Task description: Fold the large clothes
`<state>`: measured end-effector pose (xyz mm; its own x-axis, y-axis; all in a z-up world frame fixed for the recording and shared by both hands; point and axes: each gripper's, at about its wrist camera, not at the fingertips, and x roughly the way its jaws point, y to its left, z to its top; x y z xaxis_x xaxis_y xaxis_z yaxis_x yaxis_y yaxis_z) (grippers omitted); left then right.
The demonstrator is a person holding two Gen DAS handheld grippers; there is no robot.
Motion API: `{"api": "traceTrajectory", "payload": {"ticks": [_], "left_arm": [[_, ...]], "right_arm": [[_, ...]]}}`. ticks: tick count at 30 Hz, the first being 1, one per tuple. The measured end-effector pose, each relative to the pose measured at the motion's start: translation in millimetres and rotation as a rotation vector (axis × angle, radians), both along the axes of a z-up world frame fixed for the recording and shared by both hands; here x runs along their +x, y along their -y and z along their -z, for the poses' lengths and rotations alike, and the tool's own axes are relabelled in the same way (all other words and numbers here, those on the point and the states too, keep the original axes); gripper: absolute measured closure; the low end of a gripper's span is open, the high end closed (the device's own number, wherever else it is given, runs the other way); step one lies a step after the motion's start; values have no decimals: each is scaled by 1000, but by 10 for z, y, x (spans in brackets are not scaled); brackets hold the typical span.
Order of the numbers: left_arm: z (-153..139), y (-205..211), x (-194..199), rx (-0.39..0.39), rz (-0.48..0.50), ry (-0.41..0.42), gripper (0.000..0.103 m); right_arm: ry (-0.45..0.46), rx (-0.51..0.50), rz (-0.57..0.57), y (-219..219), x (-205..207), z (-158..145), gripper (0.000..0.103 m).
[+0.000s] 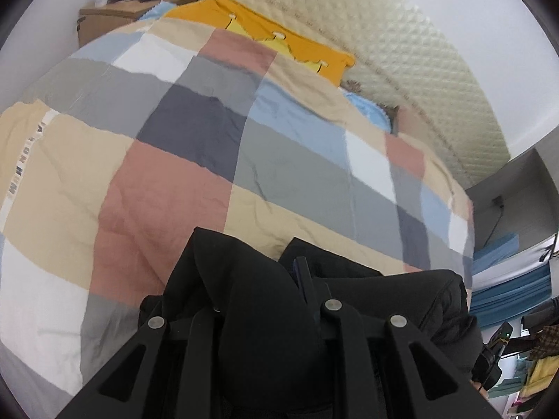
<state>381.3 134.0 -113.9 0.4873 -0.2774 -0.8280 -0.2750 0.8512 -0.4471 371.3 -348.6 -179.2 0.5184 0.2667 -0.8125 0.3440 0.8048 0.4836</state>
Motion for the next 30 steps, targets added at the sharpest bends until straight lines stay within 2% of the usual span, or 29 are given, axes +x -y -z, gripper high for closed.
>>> {"api": "traceTrajectory", "payload": {"ticks": [8,13,16,20,23,26,27,29,30], "left_arm": [[416,88,226,15,10,-55,82],[546,150,269,49,15,-67,82],[551,153,242,55,19,-65,82],[518,120,142,10,25,-35,82],[472,94,-12,-10,26,-41,82],[380,-2,-210,-72,-7,-57,79],[335,-46,-283,-97,-16,-58,77],[221,-122,-437,-114,-34,-48,76],[139,-157,-531,-110,-40,-41,72]], "right_arm": [[-71,4,-8,-38,196,444,85],[-89,7,3,-72,253,620,85],[-86,-18,4,-109,239,603,85],[-62,-1,4,-80,115,547,82],[-33,-34,-12,-130,-27,403,81],[-21,-64,-37,-186,-169,233,78],[-7,-65,-38,-182,-231,152,75],[20,-42,-32,-165,-335,13,60],[42,-22,-28,-155,-394,-76,36]]}}
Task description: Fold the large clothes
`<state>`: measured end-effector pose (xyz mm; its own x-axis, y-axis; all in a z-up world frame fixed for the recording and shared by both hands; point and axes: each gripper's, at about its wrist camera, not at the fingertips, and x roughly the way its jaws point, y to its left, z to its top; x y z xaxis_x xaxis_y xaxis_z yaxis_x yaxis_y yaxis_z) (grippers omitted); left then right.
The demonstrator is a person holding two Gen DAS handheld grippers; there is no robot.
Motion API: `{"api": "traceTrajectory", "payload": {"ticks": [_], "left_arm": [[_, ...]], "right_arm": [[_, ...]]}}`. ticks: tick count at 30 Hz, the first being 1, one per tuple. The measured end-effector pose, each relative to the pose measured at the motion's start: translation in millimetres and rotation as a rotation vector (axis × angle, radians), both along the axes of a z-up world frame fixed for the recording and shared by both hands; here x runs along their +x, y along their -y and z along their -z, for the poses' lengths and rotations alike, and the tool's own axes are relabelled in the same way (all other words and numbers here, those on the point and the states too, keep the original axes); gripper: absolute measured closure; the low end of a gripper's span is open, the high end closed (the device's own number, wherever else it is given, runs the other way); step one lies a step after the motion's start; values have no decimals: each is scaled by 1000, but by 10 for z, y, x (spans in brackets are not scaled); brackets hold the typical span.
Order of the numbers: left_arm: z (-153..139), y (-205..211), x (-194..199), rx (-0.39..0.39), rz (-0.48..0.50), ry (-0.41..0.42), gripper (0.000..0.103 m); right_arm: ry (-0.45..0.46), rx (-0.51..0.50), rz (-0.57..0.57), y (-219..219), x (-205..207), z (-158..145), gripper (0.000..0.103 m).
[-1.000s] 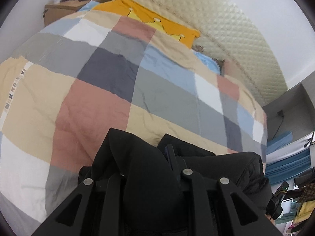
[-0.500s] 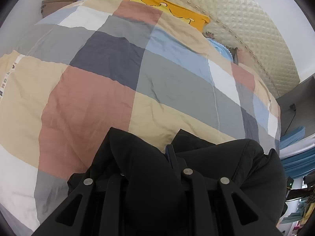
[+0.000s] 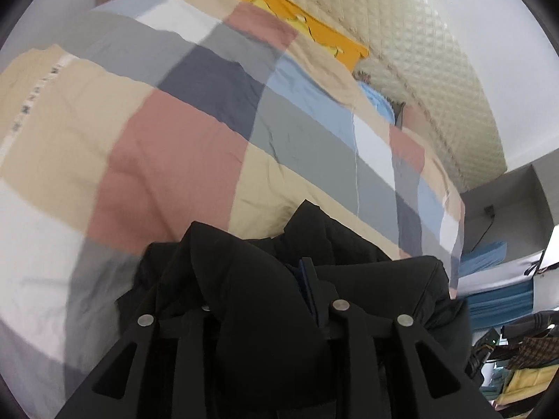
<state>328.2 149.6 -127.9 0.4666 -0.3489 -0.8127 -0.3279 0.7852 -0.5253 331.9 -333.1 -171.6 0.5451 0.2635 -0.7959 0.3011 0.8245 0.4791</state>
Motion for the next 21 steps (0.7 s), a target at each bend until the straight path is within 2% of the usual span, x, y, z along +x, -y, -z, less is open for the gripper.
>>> {"api": "traceTrajectory", "payload": {"ticks": [1,2,4,6,9,11,15,17,18,20,21], "left_arm": [[-75,-16,-84,7,7,2,65],[-146,-34,-165,20,17,5,60],[-330,-46,-335,73,37,40,35],[-538,-64,-514,140,44,95,22],[-840,-41,-788,262,80,189,20],[-997,77,-966,374,127,256,20],[-1043,472,-1118,492,225,350,20],[-941,741,-1079,490,258,365,20],[-850,897,-1034,473,283,365,20],[-660,1178,-898,444,343,339,20],[-552,1324,-803,447,374,331,20]], "right_arm": [[29,15,4,1,-59,-94,15],[65,14,6,-3,-131,-217,13],[119,-39,-2,-55,-255,-464,13],[170,-76,-20,-116,-377,-665,13],[248,-140,-61,-255,-595,-937,13],[305,-186,-91,-373,-742,-1058,13],[401,-263,-167,-706,-994,-1091,12],[432,-255,-211,-879,-1046,-970,12],[420,-245,-241,-982,-1024,-861,13],[372,-247,-307,-1179,-922,-633,22],[353,-270,-323,-1245,-862,-554,31]]}}
